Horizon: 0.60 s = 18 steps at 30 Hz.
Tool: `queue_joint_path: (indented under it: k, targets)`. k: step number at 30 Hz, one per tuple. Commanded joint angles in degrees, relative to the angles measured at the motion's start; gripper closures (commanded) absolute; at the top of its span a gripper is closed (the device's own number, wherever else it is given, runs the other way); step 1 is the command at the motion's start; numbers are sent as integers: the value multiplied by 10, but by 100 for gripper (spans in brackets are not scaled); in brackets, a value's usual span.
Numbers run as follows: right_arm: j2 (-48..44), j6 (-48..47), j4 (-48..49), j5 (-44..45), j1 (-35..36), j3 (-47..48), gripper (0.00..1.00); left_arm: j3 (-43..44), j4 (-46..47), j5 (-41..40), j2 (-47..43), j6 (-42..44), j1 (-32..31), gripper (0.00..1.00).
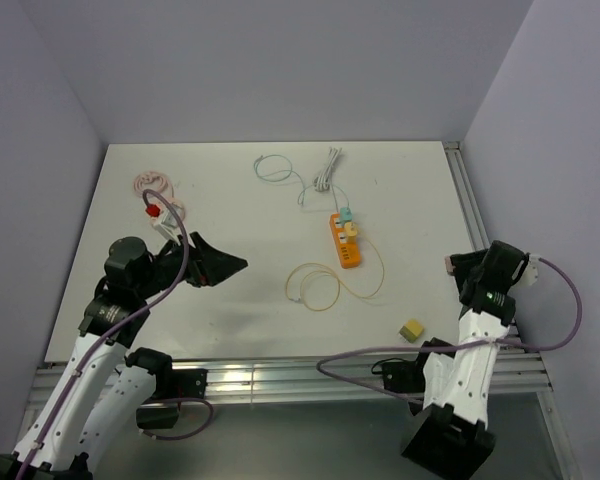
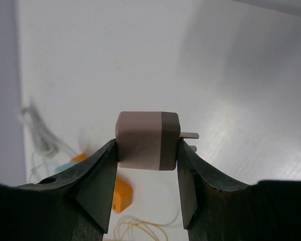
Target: Insert the plug
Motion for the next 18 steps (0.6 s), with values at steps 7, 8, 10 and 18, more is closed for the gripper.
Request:
queue_joint_path:
  k: [7, 8, 10, 18]
  targets:
    - [-75, -136, 124, -231, 107, 84, 100, 24, 29, 14, 44, 14, -2, 2]
    - [-68, -143, 131, -242, 130, 91, 100, 29, 22, 13, 48, 15, -3, 2]
    - [-44, -150, 150, -252, 221, 113, 100, 38, 21, 10, 56, 16, -3, 2]
    - [24, -147, 198, -243, 470, 144, 100, 20, 77, -40, 60, -28, -49, 5]
